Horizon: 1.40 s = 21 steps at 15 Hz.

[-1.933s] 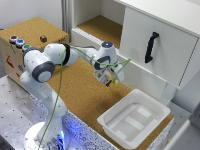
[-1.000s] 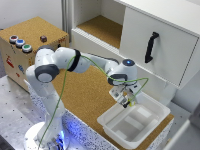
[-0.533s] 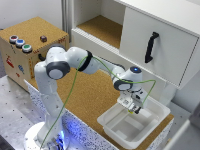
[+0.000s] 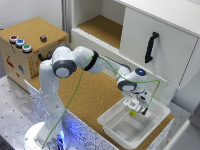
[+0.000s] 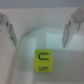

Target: Store the yellow block inside the box

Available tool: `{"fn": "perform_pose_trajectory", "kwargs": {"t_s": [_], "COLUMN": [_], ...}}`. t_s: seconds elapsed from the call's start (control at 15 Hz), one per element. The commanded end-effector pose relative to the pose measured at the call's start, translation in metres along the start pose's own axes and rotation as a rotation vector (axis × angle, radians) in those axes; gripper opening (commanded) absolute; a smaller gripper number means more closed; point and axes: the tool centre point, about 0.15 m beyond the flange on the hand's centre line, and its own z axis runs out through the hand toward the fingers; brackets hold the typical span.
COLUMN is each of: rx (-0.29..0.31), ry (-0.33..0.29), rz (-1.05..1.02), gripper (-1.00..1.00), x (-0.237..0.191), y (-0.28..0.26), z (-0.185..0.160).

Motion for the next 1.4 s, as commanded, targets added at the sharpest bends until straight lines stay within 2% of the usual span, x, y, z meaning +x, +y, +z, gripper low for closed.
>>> {"fn": "perform_pose_trajectory", "kwargs": {"t_s": [0.0, 0.2, 0.33, 0.53, 0.93, 1.0, 1.33], "rx": [0.013, 0.005, 0.0, 0.034, 0.14, 0.169, 0.236], "ry": [0.14, 0.199, 0.215, 0.234, 0.159, 0.153, 0.102], "rz": [-0.016, -0.037, -0.054, -0.112, -0.3, -0.337, -0.537], "gripper": [1.0, 1.0, 1.0, 1.0, 1.0, 1.0, 1.0], "x": [0.006, 0.014, 0.019, 0.029, 0.06, 0.065, 0.075], "y": [-0.048, -0.072, -0.09, -0.13, -0.243, -0.269, -0.391], "z": [-0.092, -0.142, -0.157, -0.169, -0.153, -0.151, -0.142]}}
